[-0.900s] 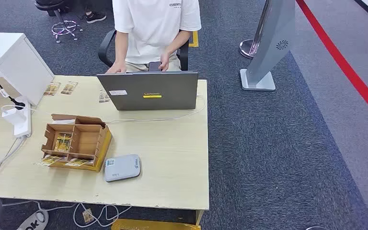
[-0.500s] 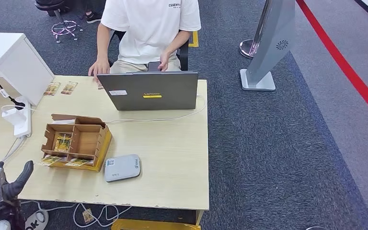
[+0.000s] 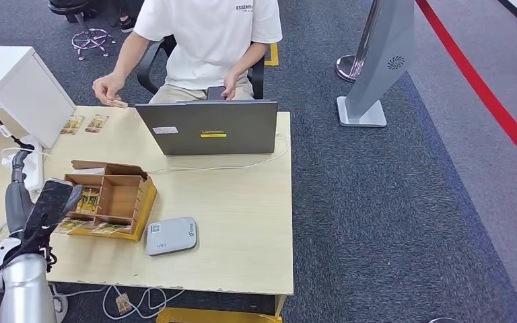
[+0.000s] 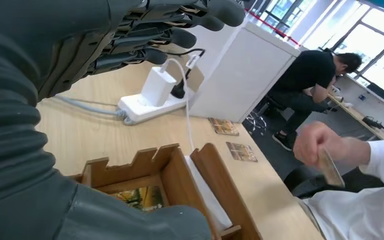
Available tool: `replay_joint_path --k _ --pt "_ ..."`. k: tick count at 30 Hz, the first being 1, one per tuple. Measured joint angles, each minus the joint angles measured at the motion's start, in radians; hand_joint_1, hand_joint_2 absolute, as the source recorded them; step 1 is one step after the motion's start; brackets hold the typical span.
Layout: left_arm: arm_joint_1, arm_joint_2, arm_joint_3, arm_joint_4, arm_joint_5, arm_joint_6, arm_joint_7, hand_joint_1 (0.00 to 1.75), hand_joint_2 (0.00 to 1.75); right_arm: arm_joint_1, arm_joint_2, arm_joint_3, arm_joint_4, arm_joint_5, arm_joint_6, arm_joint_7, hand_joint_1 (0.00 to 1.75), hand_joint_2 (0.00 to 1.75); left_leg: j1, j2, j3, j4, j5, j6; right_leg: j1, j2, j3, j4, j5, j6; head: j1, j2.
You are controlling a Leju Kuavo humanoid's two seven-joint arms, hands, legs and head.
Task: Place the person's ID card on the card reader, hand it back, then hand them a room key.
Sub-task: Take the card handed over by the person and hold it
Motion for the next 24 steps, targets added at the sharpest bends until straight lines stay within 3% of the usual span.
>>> replay_joint_path --k 13,15,17,19,24 --pt "-0.099 0.054 -0.288 -0.007 -0.311 0.225 0.147 0.0 1.75 -0.001 0.0 0.034 0.001 0.052 0.02 0.022 0.0 1.75 0.0 0.0 0.0 0.0 0.0 0.0 0.0 0.0 0.0 0.0 0.001 -0.001 0.0 0.0" --pt "-0.115 0.061 -0.333 -0.007 -0.359 0.261 0.17 0.16 1.75 -0.001 0.0 0.039 0.001 0.061 0.024 0.025 0.0 1.75 0.0 0.0 0.0 0.0 0.0 0.0 0.0 0.0 0.0 0.0 0.001 -0.001 0.0 0.0" --pt "-0.132 0.067 -0.379 -0.007 -0.406 0.298 0.192 1.03 1.75 -0.001 0.0 0.047 0.001 0.07 0.029 0.027 0.0 1.75 0.0 0.0 0.0 0.0 0.0 0.0 0.0 0.001 0.0 0.0 0.001 -0.001 0.0 0.0" --pt "-0.147 0.072 -0.423 -0.007 -0.45 0.335 0.212 1.75 1.75 -0.001 0.0 0.054 0.001 0.079 0.032 0.031 0.0 1.75 0.0 0.0 0.0 0.0 0.0 0.0 0.0 0.001 0.0 0.0 0.001 -0.001 0.0 0.0" --pt "-0.16 0.077 -0.461 -0.007 -0.49 0.367 0.23 1.75 1.75 -0.001 0.0 0.06 0.001 0.087 0.034 0.035 0.0 1.75 0.0 0.0 0.0 0.0 0.0 0.0 0.0 0.001 0.0 0.0 0.001 0.0 0.0 0.0"
